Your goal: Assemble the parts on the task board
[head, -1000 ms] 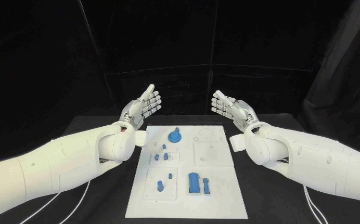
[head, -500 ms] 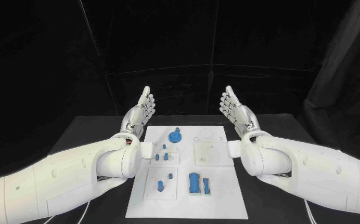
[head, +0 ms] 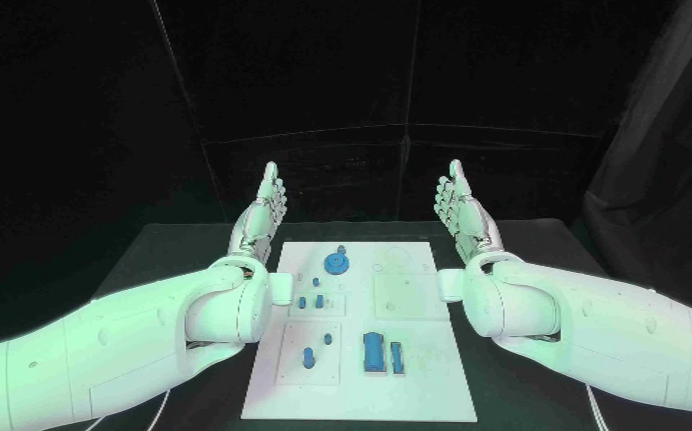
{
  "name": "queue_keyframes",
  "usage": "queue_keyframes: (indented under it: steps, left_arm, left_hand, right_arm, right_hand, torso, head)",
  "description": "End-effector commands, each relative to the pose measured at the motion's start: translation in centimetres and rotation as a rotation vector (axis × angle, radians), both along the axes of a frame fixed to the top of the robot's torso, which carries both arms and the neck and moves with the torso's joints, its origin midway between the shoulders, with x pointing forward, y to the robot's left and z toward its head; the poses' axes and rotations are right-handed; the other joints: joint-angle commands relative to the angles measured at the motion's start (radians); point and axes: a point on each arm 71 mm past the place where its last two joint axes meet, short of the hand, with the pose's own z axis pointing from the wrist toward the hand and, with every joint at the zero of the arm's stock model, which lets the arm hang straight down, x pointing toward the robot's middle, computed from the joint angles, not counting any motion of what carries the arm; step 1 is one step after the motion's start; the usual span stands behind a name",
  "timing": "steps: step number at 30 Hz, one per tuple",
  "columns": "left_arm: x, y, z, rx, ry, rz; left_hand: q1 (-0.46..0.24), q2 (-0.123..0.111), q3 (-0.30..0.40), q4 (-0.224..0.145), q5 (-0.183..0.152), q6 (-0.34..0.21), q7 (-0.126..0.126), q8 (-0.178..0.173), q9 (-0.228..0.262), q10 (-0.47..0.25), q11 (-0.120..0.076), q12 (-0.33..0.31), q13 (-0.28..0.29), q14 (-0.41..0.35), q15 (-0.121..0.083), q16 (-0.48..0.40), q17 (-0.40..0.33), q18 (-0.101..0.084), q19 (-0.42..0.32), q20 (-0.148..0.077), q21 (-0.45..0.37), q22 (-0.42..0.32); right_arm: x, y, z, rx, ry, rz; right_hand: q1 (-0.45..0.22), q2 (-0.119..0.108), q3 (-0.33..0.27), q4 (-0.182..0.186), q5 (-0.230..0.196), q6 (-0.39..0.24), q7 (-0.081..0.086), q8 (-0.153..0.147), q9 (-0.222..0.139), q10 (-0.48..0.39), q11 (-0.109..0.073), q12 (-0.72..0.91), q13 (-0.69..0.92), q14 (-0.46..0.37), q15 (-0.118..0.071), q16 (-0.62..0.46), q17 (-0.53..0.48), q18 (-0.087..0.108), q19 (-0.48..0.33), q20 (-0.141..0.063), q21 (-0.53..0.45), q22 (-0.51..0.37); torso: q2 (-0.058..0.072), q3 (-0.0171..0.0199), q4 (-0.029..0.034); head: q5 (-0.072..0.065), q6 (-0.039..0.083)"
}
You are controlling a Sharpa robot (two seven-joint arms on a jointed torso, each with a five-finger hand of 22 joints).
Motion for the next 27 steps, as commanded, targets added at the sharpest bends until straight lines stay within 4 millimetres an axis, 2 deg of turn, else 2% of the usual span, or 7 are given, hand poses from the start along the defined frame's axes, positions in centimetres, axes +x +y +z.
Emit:
queue_keyframes:
  steps: [1,2,7,9,10,14,27]
  left_arm:
    - [0.03,0.00,0.38,0.016,-0.036,0.006]
    - [0.03,0.00,0.38,0.016,-0.036,0.006]
    - [0.03,0.00,0.38,0.016,-0.036,0.006]
    - [0.03,0.00,0.38,0.016,-0.036,0.006]
    - [0.03,0.00,0.38,0.016,-0.036,0.006]
    - [0.03,0.00,0.38,0.016,-0.036,0.006]
    - [0.03,0.00,0.38,0.016,-0.036,0.006]
  left_hand:
    - [-0.057,0.000,-0.006,0.000,-0.004,-0.042,0.000,-0.004,-0.001,-0.045,0.001,-0.007,-0.001,-0.040,-0.001,-0.007,-0.002,-0.021,-0.033,-0.001,-0.004,-0.004]
    - [-0.063,0.000,-0.006,0.000,-0.004,-0.045,0.000,-0.004,-0.001,-0.051,0.001,-0.007,-0.001,-0.045,-0.001,-0.007,-0.002,-0.021,-0.106,-0.001,-0.004,-0.004]
    - [-0.082,0.000,-0.006,0.000,-0.004,-0.061,0.000,-0.004,-0.001,-0.063,0.001,-0.007,-0.001,-0.058,-0.001,-0.007,-0.002,-0.021,-0.106,-0.001,-0.004,-0.004]
    - [-0.090,0.000,-0.006,0.000,-0.004,-0.066,0.000,-0.004,-0.001,-0.072,0.001,-0.007,-0.001,-0.130,-0.001,-0.007,-0.002,-0.021,-0.106,-0.001,-0.004,-0.004]
    - [-0.093,0.000,-0.006,0.000,-0.004,-0.137,0.000,-0.004,-0.001,-0.073,0.001,-0.007,-0.001,-0.130,-0.001,-0.007,-0.002,-0.021,-0.106,-0.001,-0.004,-0.004]
    - [-0.183,0.000,-0.006,0.000,-0.004,-0.137,0.000,-0.004,-0.001,-0.144,0.001,-0.007,-0.001,-0.130,-0.001,-0.007,-0.002,-0.021,-0.106,-0.001,-0.004,-0.004]
    - [-0.183,0.000,-0.006,0.000,-0.004,-0.137,0.000,-0.004,-0.001,-0.144,0.001,-0.007,-0.001,-0.130,-0.001,-0.007,-0.002,-0.021,-0.106,-0.001,-0.004,-0.004]
  right_arm:
    - [0.00,-0.02,0.24,-0.003,-0.017,-0.011]
    - [0.00,-0.02,0.24,-0.003,-0.017,-0.011]
    - [0.00,-0.02,0.24,-0.003,-0.017,-0.011]
    - [0.00,-0.02,0.24,-0.003,-0.017,-0.011]
    - [0.00,-0.02,0.24,-0.003,-0.017,-0.011]
    - [0.00,-0.02,0.24,-0.003,-0.017,-0.011]
    - [0.00,-0.02,0.24,-0.003,-0.017,-0.011]
  right_hand:
    - [-0.065,0.001,0.006,0.000,-0.006,-0.042,0.001,-0.004,-0.001,-0.047,0.002,-0.003,-0.001,-0.049,0.001,-0.004,-0.001,-0.022,-0.041,-0.002,-0.004,-0.007]
    - [-0.073,0.001,0.006,0.000,-0.006,-0.045,0.001,-0.004,-0.001,-0.053,0.002,-0.003,-0.001,-0.054,0.001,-0.004,-0.001,-0.022,-0.045,-0.002,-0.004,-0.007]
    - [-0.096,0.001,0.006,0.000,-0.006,-0.060,0.001,-0.004,-0.001,-0.069,0.002,-0.003,-0.001,-0.070,0.001,-0.004,-0.001,-0.022,-0.061,-0.002,-0.004,-0.007]
    - [-0.139,0.001,0.006,0.000,-0.006,-0.135,0.001,-0.004,-0.001,-0.153,0.002,-0.003,-0.001,-0.156,0.001,-0.004,-0.001,-0.022,-0.136,-0.002,-0.004,-0.007]
    - [-0.210,0.001,0.006,0.000,-0.006,-0.135,0.001,-0.004,-0.001,-0.153,0.002,-0.003,-0.001,-0.156,0.001,-0.004,-0.001,-0.022,-0.136,-0.002,-0.004,-0.007]
    - [-0.210,0.001,0.006,0.000,-0.006,-0.135,0.001,-0.004,-0.001,-0.153,0.002,-0.003,-0.001,-0.156,0.001,-0.004,-0.001,-0.022,-0.136,-0.002,-0.004,-0.007]
    - [-0.210,0.001,0.006,0.000,-0.006,-0.135,0.001,-0.004,-0.001,-0.153,0.002,-0.003,-0.001,-0.156,0.001,-0.004,-0.001,-0.022,-0.136,-0.002,-0.004,-0.007]
  torso:
    - [0.000,-0.0001,-0.0001]
    - [0.000,-0.0001,-0.0001]
    - [0.000,-0.0001,-0.0001]
    - [0.000,-0.0001,-0.0001]
    - [0.000,-0.0001,-0.0001]
    - [0.000,-0.0001,-0.0001]
    - [0.000,-0.0001,-0.0001]
  head:
    - [0.000,0.000]
    - [0.000,0.000]
    - [0.000,0.000]
    - [0.000,0.000]
    - [0.000,0.000]
    - [0.000,0.000]
    - [0.000,0.000]
